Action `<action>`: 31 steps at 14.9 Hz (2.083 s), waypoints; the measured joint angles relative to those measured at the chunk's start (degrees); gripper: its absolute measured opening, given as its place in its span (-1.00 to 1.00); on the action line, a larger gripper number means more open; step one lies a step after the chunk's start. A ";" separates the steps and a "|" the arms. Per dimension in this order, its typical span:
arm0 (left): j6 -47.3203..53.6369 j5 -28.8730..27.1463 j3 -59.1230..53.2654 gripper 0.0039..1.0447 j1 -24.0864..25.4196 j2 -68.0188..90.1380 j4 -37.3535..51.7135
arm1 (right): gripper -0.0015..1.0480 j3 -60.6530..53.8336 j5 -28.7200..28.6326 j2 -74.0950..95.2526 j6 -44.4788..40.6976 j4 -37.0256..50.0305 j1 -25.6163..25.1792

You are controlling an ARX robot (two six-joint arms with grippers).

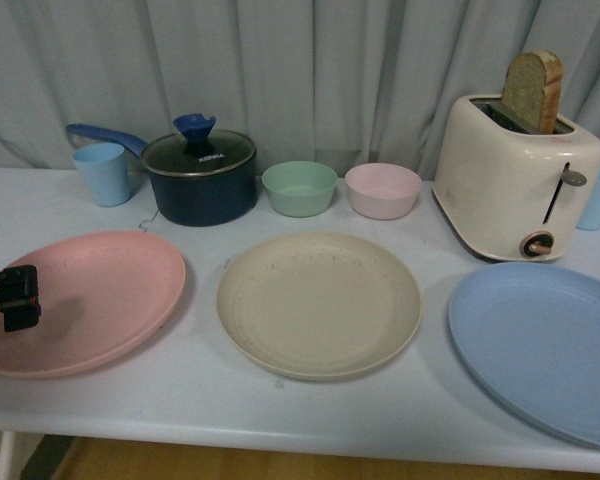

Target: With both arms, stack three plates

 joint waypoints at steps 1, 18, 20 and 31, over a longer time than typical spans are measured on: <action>0.31 0.15 -0.33 0.72 0.00 0.00 0.31 | 0.87 0.00 0.00 0.00 -0.02 0.00 0.00; 4.57 -0.79 2.14 -0.95 1.90 -17.84 -9.57 | 0.87 0.00 0.00 0.00 -0.02 0.00 0.00; 4.37 0.17 2.14 -0.95 -5.35 -23.69 -10.64 | 0.87 0.00 0.00 0.00 0.00 0.00 0.00; -5.92 -3.41 9.16 -0.95 -29.77 -9.03 -8.22 | 0.87 0.00 0.00 0.00 0.00 0.00 0.00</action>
